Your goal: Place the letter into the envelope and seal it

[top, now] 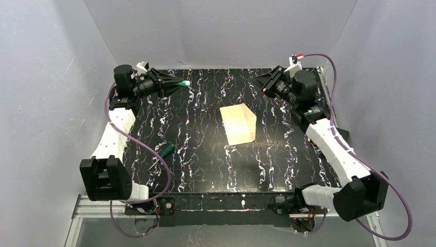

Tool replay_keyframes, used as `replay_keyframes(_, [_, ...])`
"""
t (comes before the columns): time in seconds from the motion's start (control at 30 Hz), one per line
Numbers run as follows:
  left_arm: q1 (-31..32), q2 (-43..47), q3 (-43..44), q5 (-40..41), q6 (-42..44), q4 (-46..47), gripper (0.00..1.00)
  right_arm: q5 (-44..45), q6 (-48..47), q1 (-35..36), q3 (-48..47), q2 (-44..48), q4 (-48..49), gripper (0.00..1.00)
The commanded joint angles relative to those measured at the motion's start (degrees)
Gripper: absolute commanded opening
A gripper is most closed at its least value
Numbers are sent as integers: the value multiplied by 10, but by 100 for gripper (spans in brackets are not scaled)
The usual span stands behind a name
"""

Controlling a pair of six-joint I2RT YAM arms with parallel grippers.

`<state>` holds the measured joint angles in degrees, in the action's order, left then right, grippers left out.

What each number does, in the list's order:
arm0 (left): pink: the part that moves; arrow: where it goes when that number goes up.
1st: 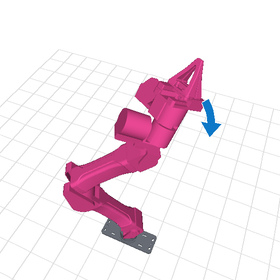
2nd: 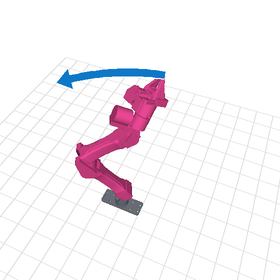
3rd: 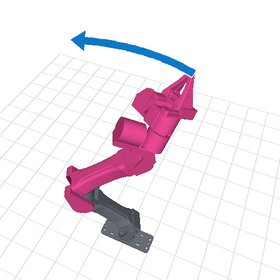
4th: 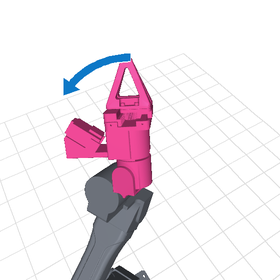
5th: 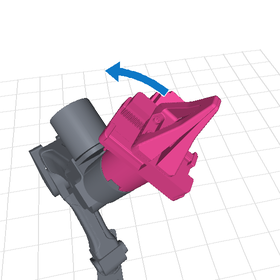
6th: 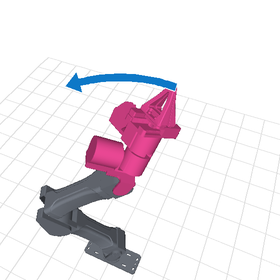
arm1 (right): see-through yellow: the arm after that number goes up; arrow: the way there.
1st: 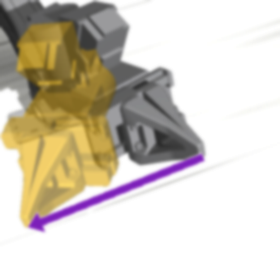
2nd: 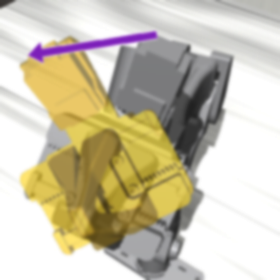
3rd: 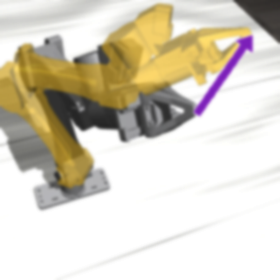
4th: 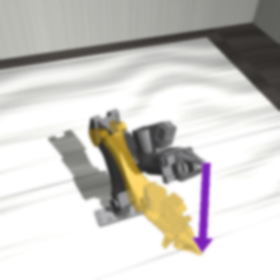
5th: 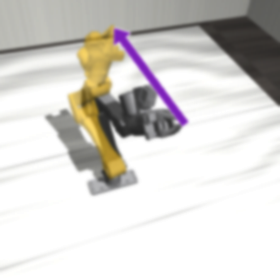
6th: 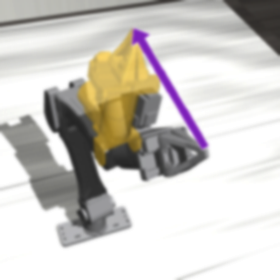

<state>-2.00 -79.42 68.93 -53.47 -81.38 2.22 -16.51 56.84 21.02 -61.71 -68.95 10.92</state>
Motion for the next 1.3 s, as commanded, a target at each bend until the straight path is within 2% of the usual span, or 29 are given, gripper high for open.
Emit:
replay_keyframes(0.0, [11, 4, 30, -2, 95, -52, 0, 132, -172, -21, -75, -45, -352, 1])
replay_keyframes(0.07, [32, 1, 32, 4, 143, -82, 0, 197, -201, -26, -77, -81, -445, 1])
replay_keyframes(0.17, [70, -7, 51, 39, 240, -170, 0, 242, -225, -36, -59, -135, -515, 1])
replay_keyframes(0.3, [122, -19, 69, 105, 356, -270, 0, 244, -250, -44, -18, -174, -493, 2])
replay_keyframes(0.57, [169, -22, 34, 173, 420, -302, 0, 297, -287, -44, 8, -229, -449, 15])
replay_keyframes(0.87, [176, -37, 33, 184, 432, -301, 0, 329, -302, -44, 9, -282, -422, 22])
replay_keyframes(0.93, [176, -39, 33, 184, 433, -302, 0, 319, -305, -44, 5, -289, -424, 28])
replay_keyframes(1.03, [176, -42, 33, 186, 435, -302, 0, 314, -303, -44, 4, -285, -428, 48])
replay_keyframes(1.1, [177, -44, 36, 191, 441, -306, 0, 313, -302, -44, 2, -277, -432, 56])
replay_keyframes(1.27, [178, -48, 43, 200, 455, -317, 0, 302, -302, -44, -20, -259, -450, 63])
